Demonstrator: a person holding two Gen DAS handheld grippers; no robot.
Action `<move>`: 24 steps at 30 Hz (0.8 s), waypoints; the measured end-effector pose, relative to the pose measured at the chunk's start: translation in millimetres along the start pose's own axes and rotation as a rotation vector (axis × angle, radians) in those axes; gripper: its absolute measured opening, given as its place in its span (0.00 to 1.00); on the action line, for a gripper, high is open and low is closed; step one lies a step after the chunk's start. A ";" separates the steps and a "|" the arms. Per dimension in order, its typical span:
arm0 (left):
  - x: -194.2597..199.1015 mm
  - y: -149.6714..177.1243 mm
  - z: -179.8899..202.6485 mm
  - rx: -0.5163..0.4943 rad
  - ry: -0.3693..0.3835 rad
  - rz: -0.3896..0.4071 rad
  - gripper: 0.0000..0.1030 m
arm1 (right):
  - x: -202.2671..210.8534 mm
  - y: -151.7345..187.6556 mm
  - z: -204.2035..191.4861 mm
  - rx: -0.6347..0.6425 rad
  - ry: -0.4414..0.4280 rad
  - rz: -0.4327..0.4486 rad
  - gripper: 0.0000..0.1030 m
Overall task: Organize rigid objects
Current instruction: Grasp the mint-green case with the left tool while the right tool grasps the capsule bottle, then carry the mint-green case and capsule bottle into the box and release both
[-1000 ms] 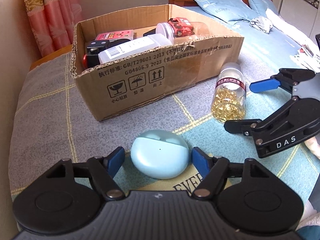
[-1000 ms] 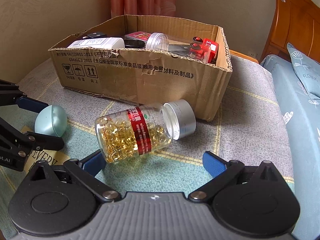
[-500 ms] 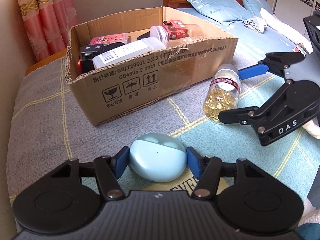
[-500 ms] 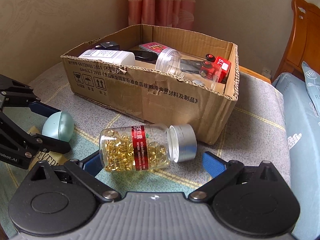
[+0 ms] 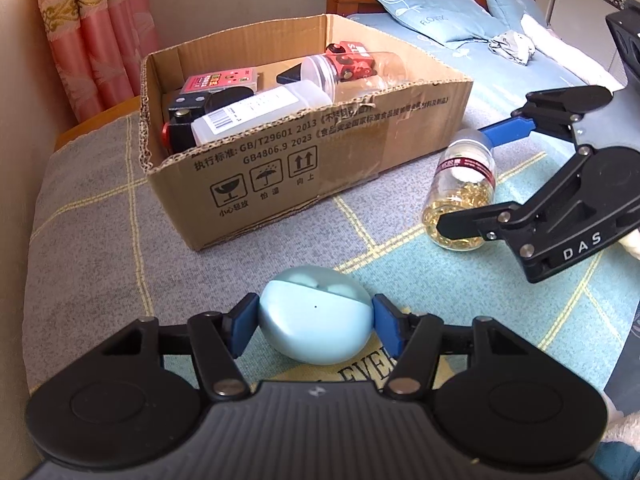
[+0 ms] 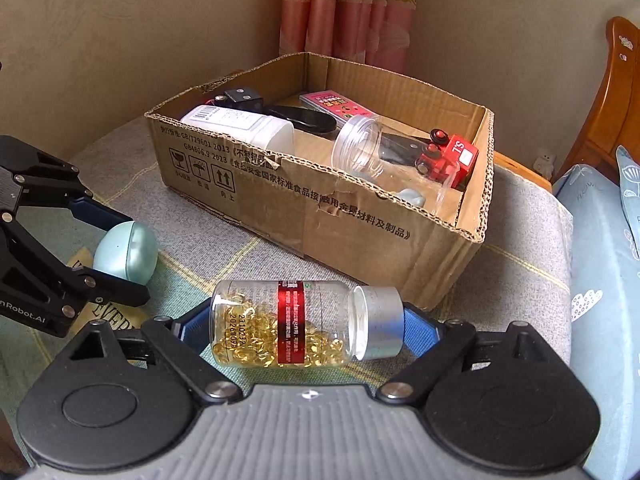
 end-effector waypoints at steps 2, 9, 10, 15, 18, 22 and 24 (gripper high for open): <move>5.8 -2.8 0.8 -0.002 -0.005 0.007 0.58 | 6.6 -2.6 -1.3 0.011 -0.005 0.006 0.93; 37.8 -33.5 2.9 -0.028 -0.015 0.091 0.58 | 36.0 -18.2 -2.0 0.044 -0.013 0.061 0.93; 42.7 -40.4 2.3 -0.030 -0.017 0.108 0.58 | 39.0 -20.9 -1.4 0.046 -0.015 0.068 0.93; 55.2 -83.8 -5.6 -0.057 -0.053 0.188 0.58 | 52.5 -39.1 5.6 0.056 0.002 0.116 0.93; 48.1 -106.9 -15.7 -0.053 -0.078 0.198 0.58 | 56.4 -48.5 12.7 0.052 0.018 0.133 0.93; 26.8 -127.4 -27.8 -0.034 -0.094 0.177 0.59 | 56.0 -60.1 23.0 0.032 0.034 0.143 0.93; 13.8 -131.4 -32.2 -0.018 -0.097 0.164 0.59 | 56.1 -64.8 25.4 0.023 0.038 0.144 0.93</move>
Point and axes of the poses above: each gripper's, at about its wrist camera, not at the fingertips, and x roughly against the way its jaws point, z to its right, y to its underside, the point moved 3 cm from there along -x, roughly the way its jaws point, and after that the axes turned 4 degrees about -x, right-handed, at the moved point
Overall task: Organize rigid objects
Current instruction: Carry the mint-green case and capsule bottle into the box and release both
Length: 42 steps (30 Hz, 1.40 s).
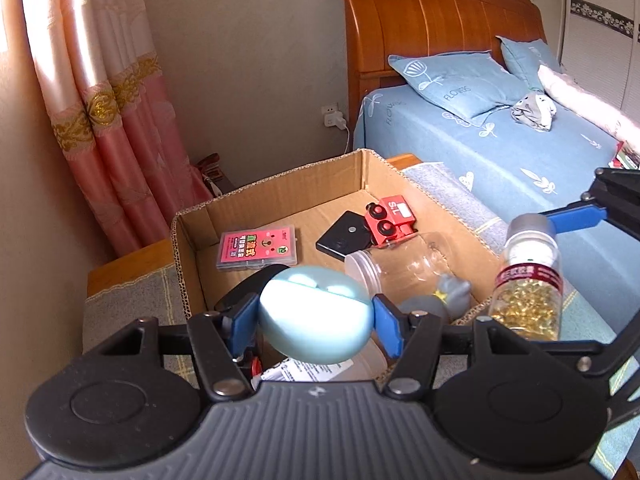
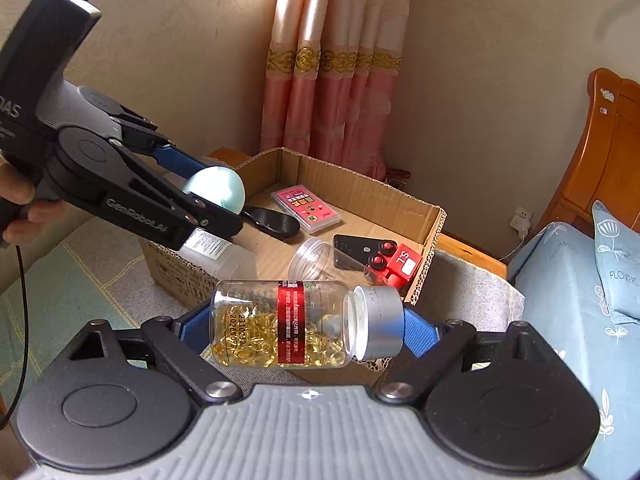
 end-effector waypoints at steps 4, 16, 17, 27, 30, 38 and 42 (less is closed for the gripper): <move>-12.9 5.2 -8.6 0.064 -0.030 0.015 0.67 | -1.9 -6.8 0.6 0.005 0.011 0.002 0.93; 55.0 57.4 -7.2 0.160 -0.213 0.078 0.99 | -43.2 -56.5 9.4 -0.019 0.030 -0.007 0.93; 58.2 62.3 -5.7 0.168 -0.221 0.079 0.99 | -50.6 -62.7 9.5 -0.026 0.027 -0.013 0.93; 66.7 81.1 0.1 0.201 -0.272 0.067 0.99 | -91.9 -85.1 0.5 -0.122 0.029 -0.061 1.00; 70.9 81.1 -2.4 0.227 -0.275 0.062 0.99 | -82.1 -81.9 -1.5 -0.127 0.048 -0.076 1.00; 73.5 76.7 -4.2 0.281 -0.335 -0.016 0.99 | -38.4 -50.1 -11.5 -0.183 0.208 -0.173 1.00; 76.5 74.3 -2.0 0.303 -0.338 -0.041 0.99 | -10.4 -22.9 -19.6 -0.254 0.239 -0.162 1.00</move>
Point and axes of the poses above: each gripper's, at about its wrist camera, not at the fingertips, and x roughly against the way its jaws point, z to its right, y to its underside, the point moved 3 cm from there along -x, roughly the way its jaws point, and after that the axes turned 4 degrees about -x, right-handed, at the moved point
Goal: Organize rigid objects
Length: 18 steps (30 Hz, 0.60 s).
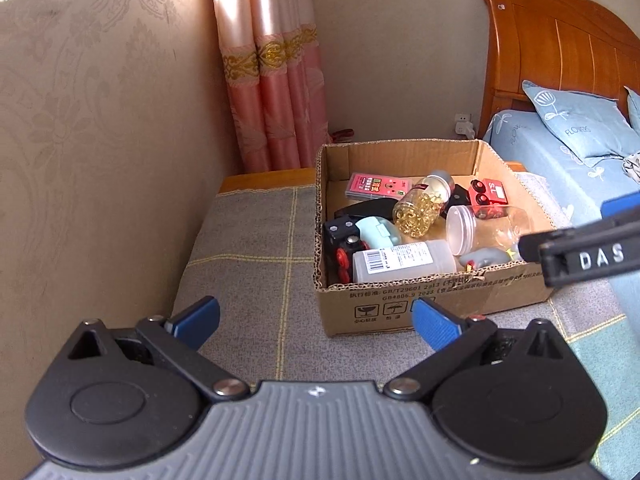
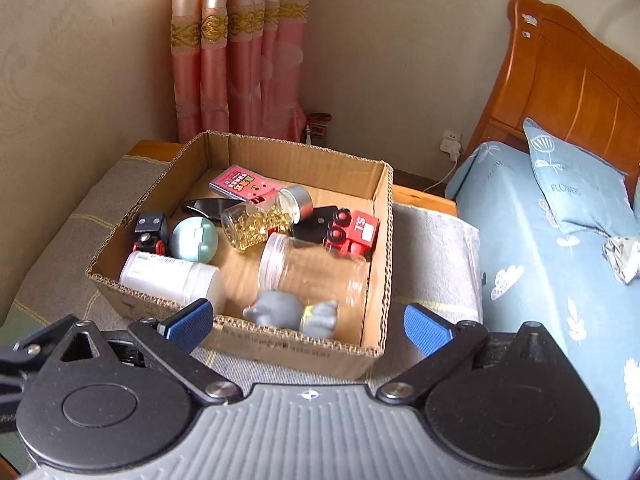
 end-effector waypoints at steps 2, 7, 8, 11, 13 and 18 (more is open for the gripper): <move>2.6 -0.4 1.6 0.004 0.008 -0.009 0.99 | 6.6 13.1 3.2 -0.032 -0.005 -0.007 1.00; 12.7 -1.9 3.0 0.017 0.016 0.002 0.99 | 17.7 33.5 11.2 -0.090 0.022 -0.013 1.00; 14.6 -2.6 3.3 0.019 0.011 0.002 0.99 | 20.7 36.0 12.7 -0.107 0.011 -0.012 1.00; 20.1 -5.4 3.9 0.031 0.008 0.006 0.99 | 27.2 40.5 14.9 -0.132 0.000 -0.002 1.00; 23.5 -6.9 4.7 0.033 0.005 0.014 0.99 | 31.0 41.2 15.1 -0.137 0.004 0.007 1.00; 28.3 -9.1 6.5 0.027 -0.007 0.023 0.99 | 35.8 40.7 15.0 -0.142 0.000 0.023 1.00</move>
Point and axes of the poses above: each gripper's, at about its wrist camera, not at the fingertips, and x roughly against the way its jaws point, z to its right, y to its underside, the point moved 3 cm from there along -x, roughly the way its jaws point, and after that the axes turned 4 degrees about -x, right-handed, at the moved point
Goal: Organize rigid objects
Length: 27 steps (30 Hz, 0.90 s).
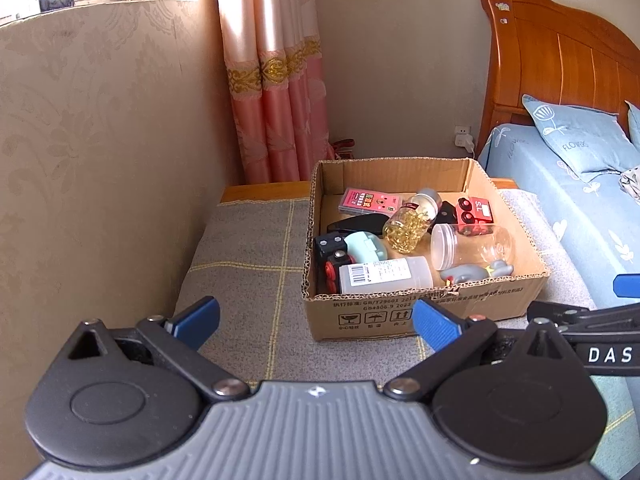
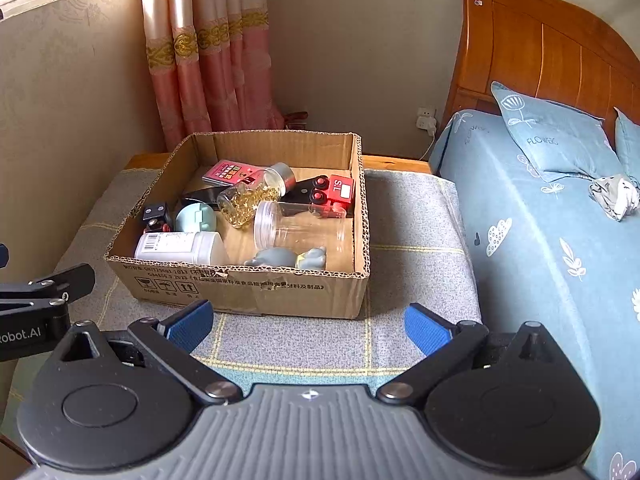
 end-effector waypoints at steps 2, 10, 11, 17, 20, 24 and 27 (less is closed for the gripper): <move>0.5 -0.6 1.0 -0.005 -0.007 0.000 0.99 | 0.4 0.1 0.4 -0.004 0.002 0.004 1.00; 0.4 -0.8 3.6 -0.013 -0.005 -0.002 0.99 | 2.3 1.2 1.1 -0.009 0.005 0.013 1.00; 0.4 -0.7 3.8 -0.013 -0.004 -0.002 0.99 | 2.3 1.0 1.4 -0.009 0.006 0.013 1.00; 0.0 -0.9 4.5 -0.013 -0.004 -0.003 0.99 | 2.5 1.4 2.2 -0.011 0.010 0.016 1.00; 0.0 -0.9 4.4 -0.013 -0.005 -0.003 0.99 | 2.8 1.3 1.9 -0.013 0.010 0.018 1.00; 0.2 -1.0 4.3 -0.013 -0.005 -0.002 0.99 | 3.6 1.2 2.6 -0.014 0.009 0.021 1.00; -0.3 -0.7 3.9 -0.014 -0.006 -0.001 0.99 | 3.7 1.0 2.9 -0.016 0.011 0.022 1.00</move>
Point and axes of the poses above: each gripper's, at about its wrist camera, not at the fingertips, and x roughly against the way its jaws point, z to its right, y to its underside, the point moved 3 cm from there along -x, roughly the way its jaws point, and after that the axes turned 4 degrees about -x, right-handed, at the moved point
